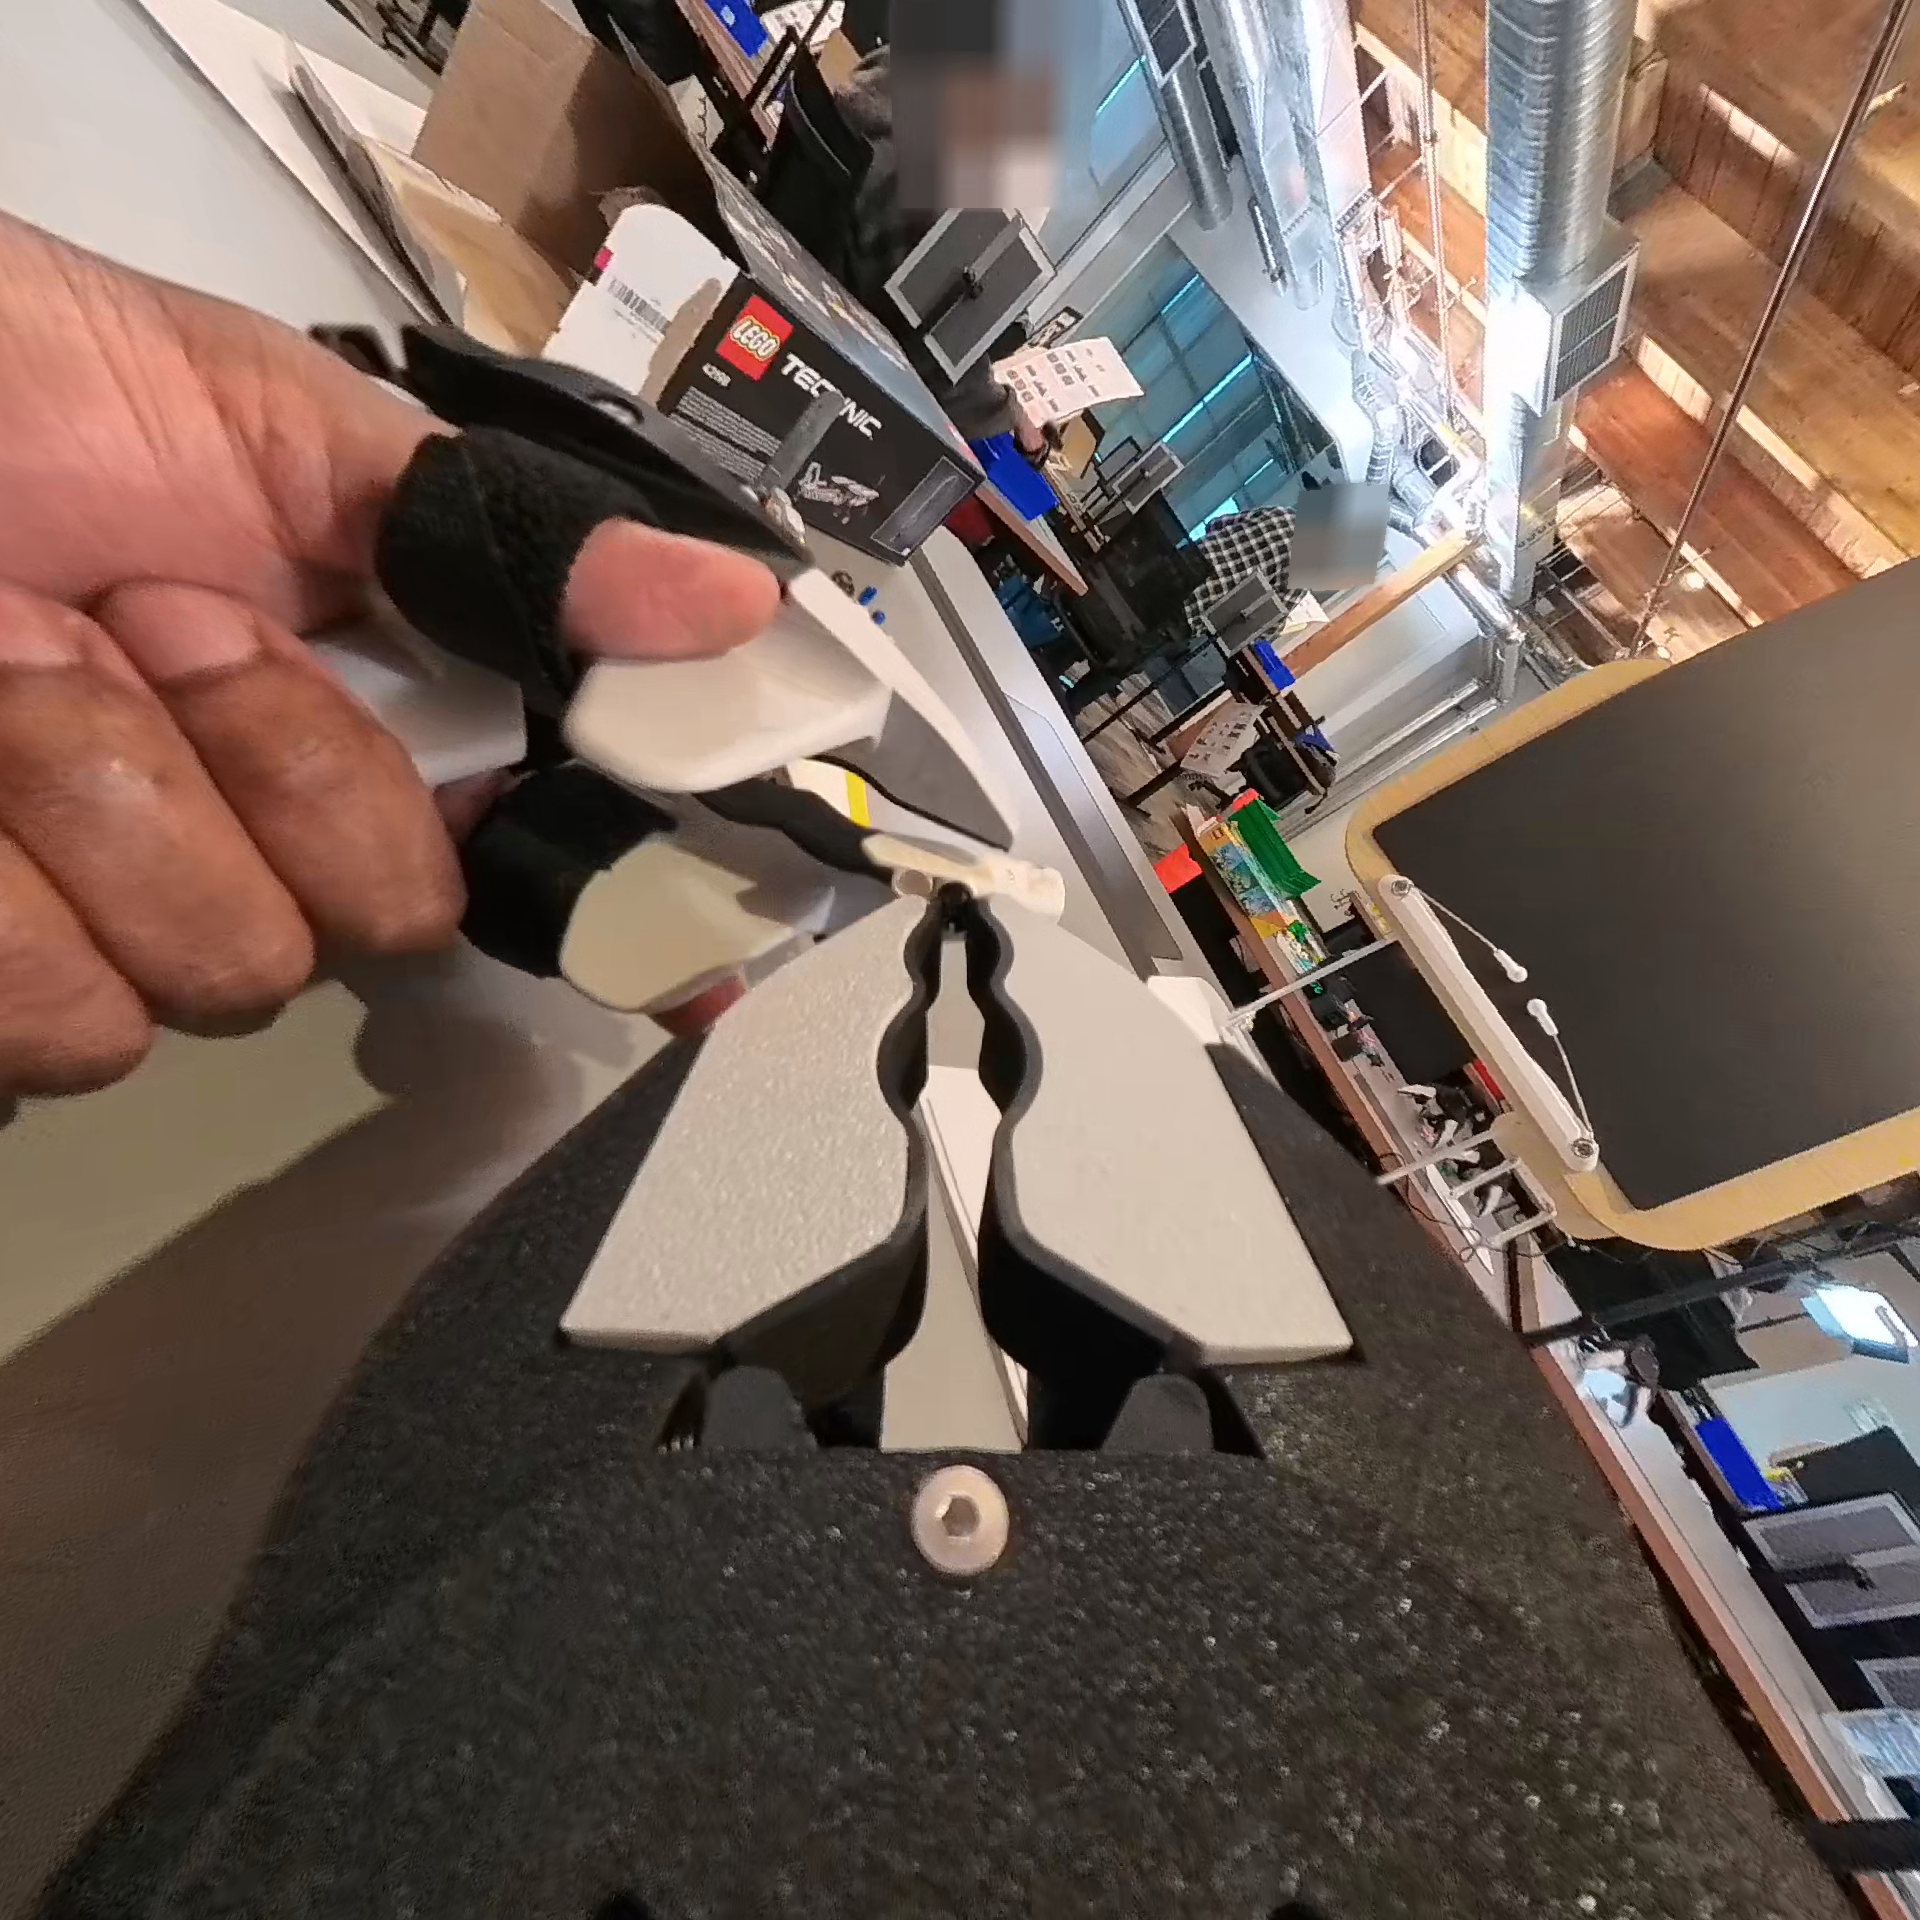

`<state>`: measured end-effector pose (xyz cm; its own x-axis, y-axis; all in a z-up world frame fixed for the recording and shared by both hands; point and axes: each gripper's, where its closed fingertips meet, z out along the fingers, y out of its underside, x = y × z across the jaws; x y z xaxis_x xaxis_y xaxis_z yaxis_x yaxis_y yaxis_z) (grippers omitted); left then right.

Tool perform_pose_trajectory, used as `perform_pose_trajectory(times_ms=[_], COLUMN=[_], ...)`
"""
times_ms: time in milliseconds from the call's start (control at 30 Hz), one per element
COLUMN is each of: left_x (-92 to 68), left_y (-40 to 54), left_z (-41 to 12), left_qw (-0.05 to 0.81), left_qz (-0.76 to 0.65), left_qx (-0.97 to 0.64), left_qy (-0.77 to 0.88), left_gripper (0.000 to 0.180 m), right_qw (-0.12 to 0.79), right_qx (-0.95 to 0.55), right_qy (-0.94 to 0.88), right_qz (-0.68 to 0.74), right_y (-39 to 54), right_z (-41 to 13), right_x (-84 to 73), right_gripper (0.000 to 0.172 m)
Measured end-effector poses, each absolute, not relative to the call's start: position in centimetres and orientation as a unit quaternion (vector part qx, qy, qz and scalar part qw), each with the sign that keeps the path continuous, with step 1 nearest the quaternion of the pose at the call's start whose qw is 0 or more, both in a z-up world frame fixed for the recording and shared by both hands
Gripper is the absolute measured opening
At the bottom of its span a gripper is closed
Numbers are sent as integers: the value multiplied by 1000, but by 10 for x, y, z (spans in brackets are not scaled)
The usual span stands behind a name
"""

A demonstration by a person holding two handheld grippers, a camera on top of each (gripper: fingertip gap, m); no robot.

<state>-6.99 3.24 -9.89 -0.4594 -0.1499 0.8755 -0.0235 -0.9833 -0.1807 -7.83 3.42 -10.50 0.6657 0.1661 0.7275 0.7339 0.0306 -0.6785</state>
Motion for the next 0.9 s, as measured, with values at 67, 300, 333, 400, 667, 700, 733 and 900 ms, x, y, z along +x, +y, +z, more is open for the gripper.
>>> perform_pose_trajectory(times_ms=[67,300,333,400,667,700,733,900], left_x=[-68,-62,-62,-62,-58,-57,-59,-87], left_y=[28,21,21,21,13,13,23,74], left_z=[-98,-99,-99,-99,-108,-109,-108,-88], left_qw=[33,25,25,26,19,21,40,182], left_qz=[-849,-845,-845,-844,-820,-818,-820,-797], left_qx=[-519,-522,-521,-524,-559,-562,-563,-564], left_qy=[96,116,115,113,123,121,95,118], left_gripper=[17,9,9,9,8,8,9,9], right_qw=[634,634,633,629,614,613,620,619], right_qx=[-655,-655,-656,-659,-674,-676,-672,-702], right_qy=[-346,-346,-347,-348,-353,-350,-346,-283], right_qz=[-222,-223,-222,-222,-209,-210,-210,-209], right_y=[33,33,32,32,22,21,17,-10], right_z=[-105,-107,-107,-108,-118,-118,-115,-121], right_x=[-80,-77,-77,-77,-72,-71,-68,-29], right_gripper=[4,5,4,4,4,4,4,4])
